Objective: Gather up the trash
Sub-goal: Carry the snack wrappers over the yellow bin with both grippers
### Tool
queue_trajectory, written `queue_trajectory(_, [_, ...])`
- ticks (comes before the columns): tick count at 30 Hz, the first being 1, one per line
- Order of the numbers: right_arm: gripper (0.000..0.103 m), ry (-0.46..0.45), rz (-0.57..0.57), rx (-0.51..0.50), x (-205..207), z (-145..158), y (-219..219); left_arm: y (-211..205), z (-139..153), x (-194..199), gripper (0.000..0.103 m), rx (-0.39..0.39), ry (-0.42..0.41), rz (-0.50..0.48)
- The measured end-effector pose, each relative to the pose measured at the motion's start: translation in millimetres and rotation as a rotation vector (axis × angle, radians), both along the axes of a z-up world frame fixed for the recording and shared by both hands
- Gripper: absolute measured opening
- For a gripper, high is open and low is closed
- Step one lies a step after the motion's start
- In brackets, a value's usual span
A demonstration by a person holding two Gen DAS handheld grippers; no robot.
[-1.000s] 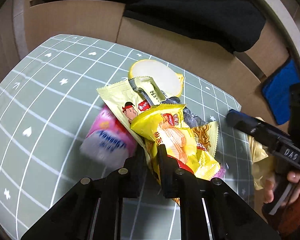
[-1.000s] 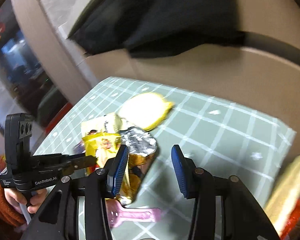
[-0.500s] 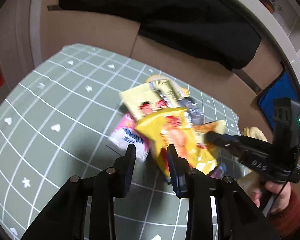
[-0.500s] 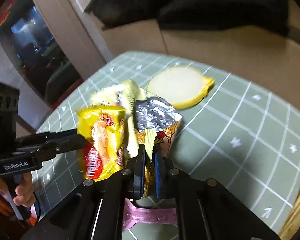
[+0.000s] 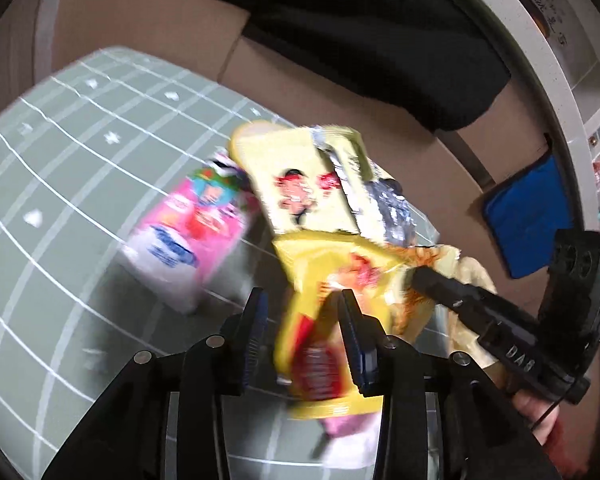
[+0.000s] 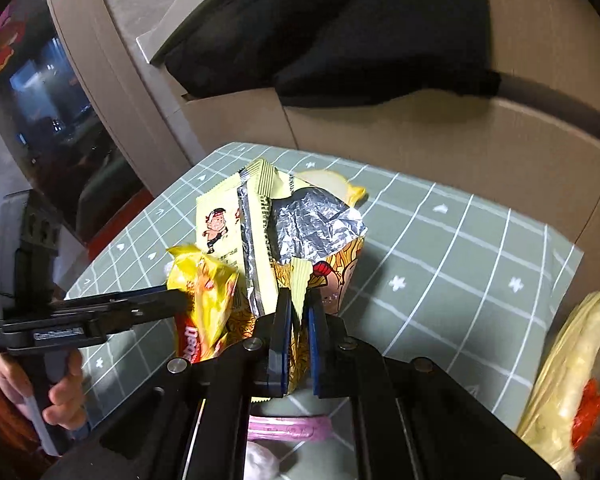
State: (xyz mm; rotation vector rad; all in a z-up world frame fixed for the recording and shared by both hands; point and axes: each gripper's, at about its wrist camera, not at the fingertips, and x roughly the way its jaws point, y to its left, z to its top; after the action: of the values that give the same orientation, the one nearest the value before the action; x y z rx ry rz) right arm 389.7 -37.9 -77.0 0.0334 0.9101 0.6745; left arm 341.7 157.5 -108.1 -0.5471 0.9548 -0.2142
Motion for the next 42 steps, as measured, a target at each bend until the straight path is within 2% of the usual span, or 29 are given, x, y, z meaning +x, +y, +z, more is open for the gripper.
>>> queue_trajectory(1, [0.008, -0.001, 0.002, -0.001, -1, 0, 0, -3, 0, 1, 0.035, -0.003, 0.005, -0.007])
queue_trajectory(2, [0.008, -0.003, 0.003, -0.003, -3, -1, 0, -5, 0, 0, 0.021, 0.007, 0.006, -0.008])
queue_trajectory(3, [0.008, -0.008, 0.003, -0.006, -4, -1, 0, -8, 2, 0, 0.016, 0.035, 0.006, -0.01])
queue_trajectory(7, [0.008, -0.038, -0.03, 0.003, -4, 6, -11, -11, 14, -8, 0.012, 0.115, -0.024, -0.022])
queue_trajectory(11, [0.008, -0.065, -0.072, 0.035, -6, 18, -26, -5, 36, -19, 0.009, 0.173, -0.092, 0.01])
queue_trajectory(17, [0.008, -0.177, -0.106, 0.045, -22, 57, -43, -13, 101, -35, 0.009, 0.294, -0.29, 0.073])
queue_trajectory(22, [0.008, -0.283, -0.147, 0.047, -38, 91, -69, -39, 142, -42, 0.009, 0.352, -0.415, 0.081])
queue_trajectory(26, [0.008, -0.354, -0.194, 0.043, -54, 113, -99, -66, 162, -46, 0.009, 0.368, -0.468, 0.057])
queue_trajectory(32, [0.008, -0.404, -0.269, 0.041, -77, 126, -146, -116, 172, -48, 0.009, 0.38, -0.498, -0.014])
queue_trajectory(42, [0.008, -0.441, -0.426, 0.034, -111, 138, -229, -214, 179, -45, 0.009, 0.31, -0.536, -0.178])
